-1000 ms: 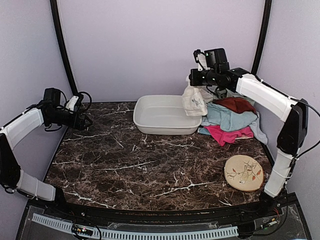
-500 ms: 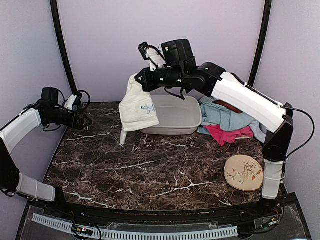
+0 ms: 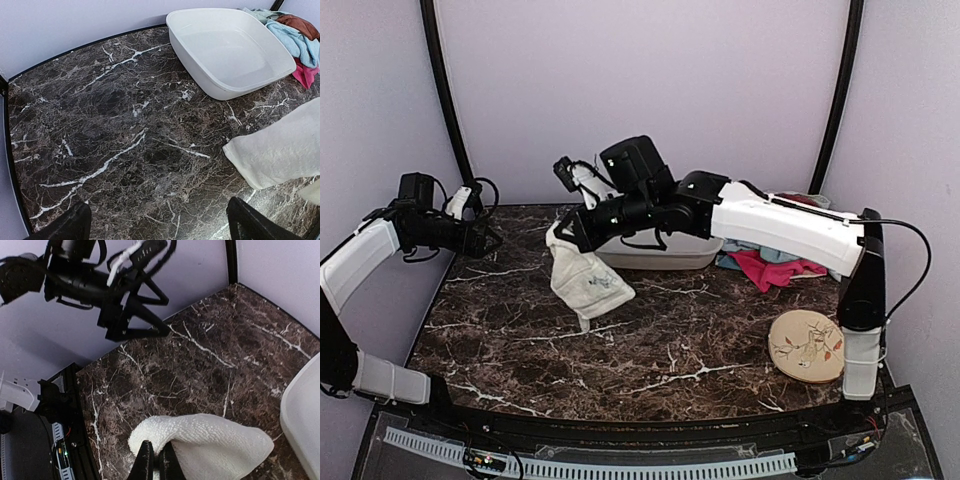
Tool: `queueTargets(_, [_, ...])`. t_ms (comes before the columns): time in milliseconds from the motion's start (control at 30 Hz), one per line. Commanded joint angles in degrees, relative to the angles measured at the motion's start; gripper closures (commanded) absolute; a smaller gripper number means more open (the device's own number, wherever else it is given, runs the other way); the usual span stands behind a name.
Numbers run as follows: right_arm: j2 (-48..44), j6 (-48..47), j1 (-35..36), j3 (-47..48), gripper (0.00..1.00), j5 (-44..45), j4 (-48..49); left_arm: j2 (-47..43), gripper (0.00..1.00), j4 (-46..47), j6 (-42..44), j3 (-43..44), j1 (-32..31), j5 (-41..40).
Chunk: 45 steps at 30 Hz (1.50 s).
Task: Roll the towels
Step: Place the towel at the center of the board, then pick up the towel from the center of the board.
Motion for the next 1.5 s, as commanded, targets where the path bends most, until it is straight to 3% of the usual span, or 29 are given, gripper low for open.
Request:
queueTargets(0, [-6.94, 3.39, 0.51, -16.71, 1.0, -1.34, 4.93, -2.3, 0.03, 0.42, 2.84, -1.17, 0.27, -0.49])
queueTargets(133, [-13.65, 5.31, 0.47, -31.5, 0.94, 1.75, 6.15, -2.69, 0.01, 0.78, 5.55, -2.81, -0.61, -0.19])
queueTargets(267, [-18.73, 6.77, 0.4, -39.23, 0.9, 7.66, 2.31, -2.12, 0.01, 0.49, 9.85, -4.78, -7.06, -5.63])
queueTargets(367, [-22.0, 6.91, 0.27, -43.08, 0.85, 8.36, -0.47, -0.48, 0.01, 0.57, 12.06, -6.11, -13.1, -8.49])
queueTargets(467, [-23.79, 7.25, 0.29, -46.65, 0.7, 7.45, -1.95, 2.69, 0.03, -0.03, 13.24, -6.07, -17.55, -8.25])
queueTargets(700, [-30.55, 9.97, -0.04, -52.21, 0.67, 12.85, -6.08, 12.96, 0.05, 4.56, 15.75, -5.93, -27.35, -12.82])
queueTargets(800, [-33.36, 12.82, -0.52, -55.65, 0.53, 14.62, -4.83, 18.32, 0.05, 6.26, 14.64, -2.63, -29.11, -12.68])
queueTargets(1167, [-37.43, 18.68, -1.29, -64.29, 0.52, 14.48, -0.43, 33.68, 0.14, 6.87, 10.47, 11.97, -31.7, -8.83])
queueTargets(1467, [-37.25, 18.56, -1.78, -65.59, 0.53, 13.24, 2.39, 37.26, 0.26, 5.09, 9.13, 10.88, -32.04, -5.49])
